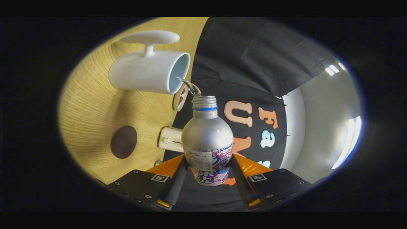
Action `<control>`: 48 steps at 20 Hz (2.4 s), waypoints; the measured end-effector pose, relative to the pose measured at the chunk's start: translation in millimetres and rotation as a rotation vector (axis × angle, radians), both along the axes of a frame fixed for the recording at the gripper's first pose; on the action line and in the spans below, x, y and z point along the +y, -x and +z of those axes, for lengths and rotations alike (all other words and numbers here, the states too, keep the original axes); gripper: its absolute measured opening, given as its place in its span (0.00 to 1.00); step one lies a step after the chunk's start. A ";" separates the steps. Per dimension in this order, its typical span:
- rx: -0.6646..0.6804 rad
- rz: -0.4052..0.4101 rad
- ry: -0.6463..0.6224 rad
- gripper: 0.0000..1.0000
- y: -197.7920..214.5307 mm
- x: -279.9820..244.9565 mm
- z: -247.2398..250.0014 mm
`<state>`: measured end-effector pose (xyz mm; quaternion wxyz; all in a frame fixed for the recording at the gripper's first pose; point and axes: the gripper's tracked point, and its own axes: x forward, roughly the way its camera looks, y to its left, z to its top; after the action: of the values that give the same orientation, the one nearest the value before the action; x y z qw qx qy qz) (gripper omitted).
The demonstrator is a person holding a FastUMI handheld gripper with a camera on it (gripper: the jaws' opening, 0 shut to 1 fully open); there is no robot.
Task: Take the bottle from table, then pour the juice into the cup, finally place the bottle on the coaster
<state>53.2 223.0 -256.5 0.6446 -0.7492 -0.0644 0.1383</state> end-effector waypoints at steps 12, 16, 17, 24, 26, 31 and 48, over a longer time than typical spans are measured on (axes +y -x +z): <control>-0.017 0.017 0.022 0.76 -0.8 1.7 -0.3; -0.020 0.029 0.031 0.76 -0.6 3.8 0.2; -0.021 0.033 0.034 0.75 -0.8 4.2 0.5; -0.043 0.057 0.055 0.76 -4.6 8.9 5.2; -0.046 0.060 0.062 0.76 -8.5 11.3 5.9; -0.058 0.073 0.082 0.75 -9.3 14.4 8.0; -0.100 0.103 0.130 0.75 -14.9 18.3 17.7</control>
<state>68.1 241.3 -238.8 0.5824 -0.7912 -0.1259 0.1376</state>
